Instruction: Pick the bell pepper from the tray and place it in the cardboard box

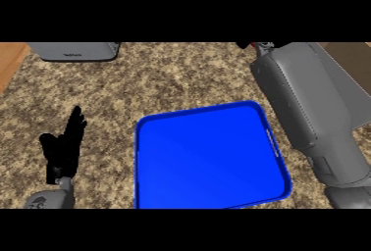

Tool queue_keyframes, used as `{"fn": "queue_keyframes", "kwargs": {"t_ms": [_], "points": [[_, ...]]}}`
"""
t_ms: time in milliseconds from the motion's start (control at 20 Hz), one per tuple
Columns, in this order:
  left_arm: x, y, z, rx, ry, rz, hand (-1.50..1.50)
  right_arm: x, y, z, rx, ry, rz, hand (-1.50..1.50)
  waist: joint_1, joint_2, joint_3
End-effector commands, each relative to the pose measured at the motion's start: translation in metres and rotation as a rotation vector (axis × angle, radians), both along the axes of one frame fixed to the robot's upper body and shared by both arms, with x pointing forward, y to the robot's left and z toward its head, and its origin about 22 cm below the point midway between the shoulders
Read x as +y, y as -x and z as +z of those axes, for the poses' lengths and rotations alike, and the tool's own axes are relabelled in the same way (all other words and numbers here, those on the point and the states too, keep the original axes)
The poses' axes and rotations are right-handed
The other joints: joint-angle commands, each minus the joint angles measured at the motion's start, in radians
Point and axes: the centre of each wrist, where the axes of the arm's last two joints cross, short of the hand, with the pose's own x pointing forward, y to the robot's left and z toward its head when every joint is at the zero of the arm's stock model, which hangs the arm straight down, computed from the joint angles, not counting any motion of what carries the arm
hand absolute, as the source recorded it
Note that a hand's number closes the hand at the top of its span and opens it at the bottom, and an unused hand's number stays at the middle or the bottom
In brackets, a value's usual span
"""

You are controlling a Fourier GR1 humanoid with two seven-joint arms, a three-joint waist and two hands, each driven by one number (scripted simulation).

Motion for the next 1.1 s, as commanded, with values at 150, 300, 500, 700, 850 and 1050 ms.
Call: {"fn": "queue_keyframes", "kwargs": {"t_ms": [150,300,500,700,850,1050], "points": [[0.014,0.005,0.009,-0.001,-0.005,-0.002,0.0,-0.076,0.009,0.002,-0.035,-0.018,-0.157,1.5,-0.003,0.0,0.001],[-0.022,-0.009,0.006,-0.007,0.003,-0.001,0.0,-0.103,0.004,0.003,-0.061,-0.042,-0.166,1.5,0.004,0.005,0.001],[-0.006,-0.008,-0.008,0.004,-0.009,-0.005,0.0,-0.16,-0.006,0.004,-0.105,-0.092,-0.171,1.5,0.011,0.011,0.0],[-0.018,-0.002,-0.001,-0.015,0.01,-0.019,0.0,-0.203,-0.007,-0.039,-0.067,-0.08,-0.177,1.5,0.02,0.012,0.001],[-0.011,0.005,0.008,0.0,0.003,-0.027,0.0,-0.223,-0.006,-0.05,-0.078,-0.102,-0.169,1.5,0.025,0.01,0.001],[-0.007,-0.011,0.005,-0.024,-0.013,-0.036,0.0,-0.25,-0.007,-0.087,0.021,-0.027,-0.239,1.5,0.036,0.018,0.001]]}}
